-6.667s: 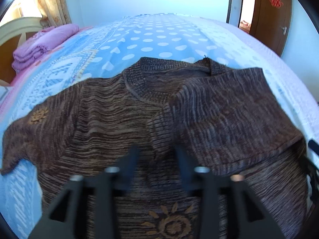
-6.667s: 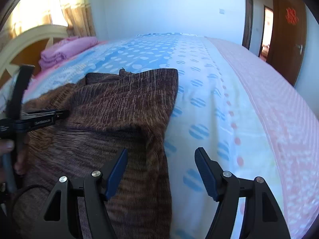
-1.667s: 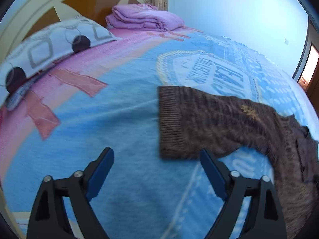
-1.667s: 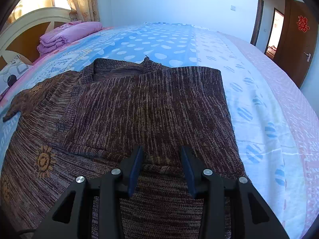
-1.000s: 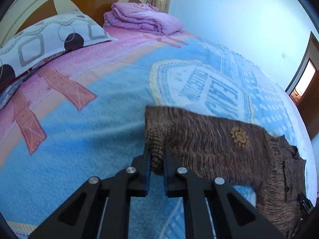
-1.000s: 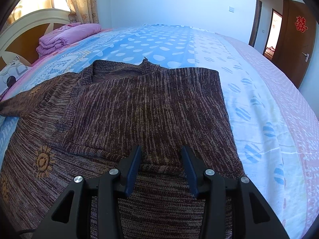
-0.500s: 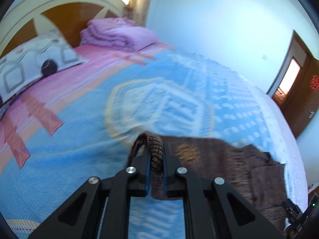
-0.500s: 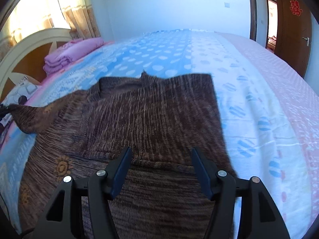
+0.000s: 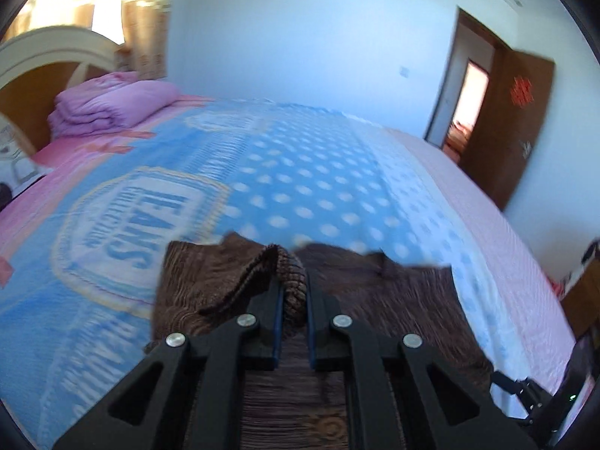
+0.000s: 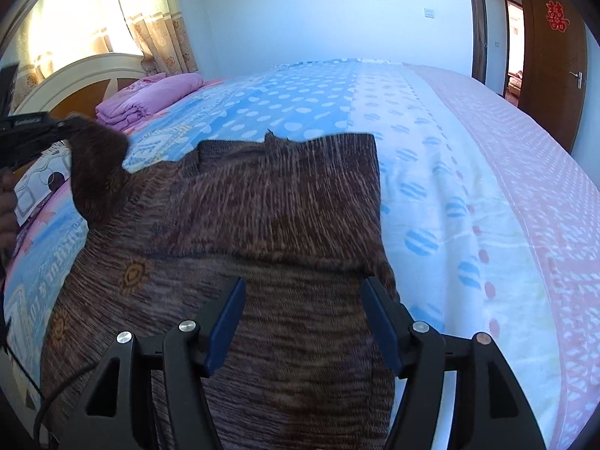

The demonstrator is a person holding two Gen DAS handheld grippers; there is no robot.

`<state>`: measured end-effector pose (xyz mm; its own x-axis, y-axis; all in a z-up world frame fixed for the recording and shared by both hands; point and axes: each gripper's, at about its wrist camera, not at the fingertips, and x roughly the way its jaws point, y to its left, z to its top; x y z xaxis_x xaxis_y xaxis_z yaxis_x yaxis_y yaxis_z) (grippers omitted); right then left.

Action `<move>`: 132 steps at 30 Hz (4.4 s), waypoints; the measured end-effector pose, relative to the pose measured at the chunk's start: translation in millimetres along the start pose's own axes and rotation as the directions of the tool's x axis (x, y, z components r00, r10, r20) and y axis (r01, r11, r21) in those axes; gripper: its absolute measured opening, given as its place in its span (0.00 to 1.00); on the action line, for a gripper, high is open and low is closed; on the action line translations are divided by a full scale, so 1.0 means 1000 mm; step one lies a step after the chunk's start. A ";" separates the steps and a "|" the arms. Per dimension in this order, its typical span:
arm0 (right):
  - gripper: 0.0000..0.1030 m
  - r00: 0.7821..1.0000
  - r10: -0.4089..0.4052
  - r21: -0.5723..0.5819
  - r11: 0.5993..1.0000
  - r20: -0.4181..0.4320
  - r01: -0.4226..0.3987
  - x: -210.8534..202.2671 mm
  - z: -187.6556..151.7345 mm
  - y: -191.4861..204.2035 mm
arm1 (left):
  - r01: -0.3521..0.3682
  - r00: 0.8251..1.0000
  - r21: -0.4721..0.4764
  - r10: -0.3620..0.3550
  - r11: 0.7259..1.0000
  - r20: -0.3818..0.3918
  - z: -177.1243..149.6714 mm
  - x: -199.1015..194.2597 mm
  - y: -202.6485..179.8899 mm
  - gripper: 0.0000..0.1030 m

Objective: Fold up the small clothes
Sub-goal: 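Fold the held sleeve across the sweater body with the left gripper, then open the left gripper and smooth the folded sleeve with the right gripper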

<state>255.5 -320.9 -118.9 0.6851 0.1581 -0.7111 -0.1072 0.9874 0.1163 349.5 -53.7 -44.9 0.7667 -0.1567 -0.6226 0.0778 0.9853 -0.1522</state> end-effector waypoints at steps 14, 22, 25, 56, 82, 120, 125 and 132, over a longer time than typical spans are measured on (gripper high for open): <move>0.63 1.000 -0.005 0.007 1.000 0.014 0.005 0.006 -0.010 -0.005 | -0.081 0.996 0.286 0.084 0.955 0.000 -0.064 0.017 -0.048 0.70; 0.63 0.998 0.060 -0.132 0.990 0.015 -0.057 0.003 0.026 0.071 | -0.460 0.876 0.263 0.482 0.848 -0.020 -0.052 0.052 0.087 0.72; 0.63 0.997 0.078 -0.246 0.966 -0.021 -0.081 0.026 0.045 0.125 | -0.462 0.865 0.249 0.495 0.851 -0.086 -0.060 0.068 0.105 0.72; 0.43 0.981 0.118 -0.173 0.974 -0.152 -0.144 0.087 0.039 0.141 | -0.473 0.864 0.171 0.493 0.864 -0.105 -0.075 0.066 0.122 0.93; 0.42 0.996 -0.086 -0.101 0.991 0.007 0.086 0.049 0.023 0.059 | -0.444 0.879 0.237 0.471 0.864 -0.072 -0.030 0.089 0.088 1.00; 0.49 0.991 -0.112 0.026 0.993 -0.071 0.114 0.055 0.039 -0.010 | -0.585 0.782 0.233 0.617 0.777 -0.094 -0.052 0.098 0.113 1.00; 0.54 0.996 -0.078 0.040 0.996 -0.039 0.079 0.019 0.030 -0.005 | -0.584 0.788 0.214 0.611 0.783 -0.083 -0.055 0.082 0.115 1.00; 0.57 0.998 -0.051 -0.018 0.999 0.022 0.052 -0.028 0.012 0.015 | -0.472 0.872 0.205 0.489 0.858 -0.037 -0.064 0.017 0.090 1.00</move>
<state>243.2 -311.0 -88.9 0.7056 0.1072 -0.7004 -0.0845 0.9942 0.0671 328.7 28.4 -118.1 0.6829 0.3423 -0.6454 -0.1648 0.9329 0.3203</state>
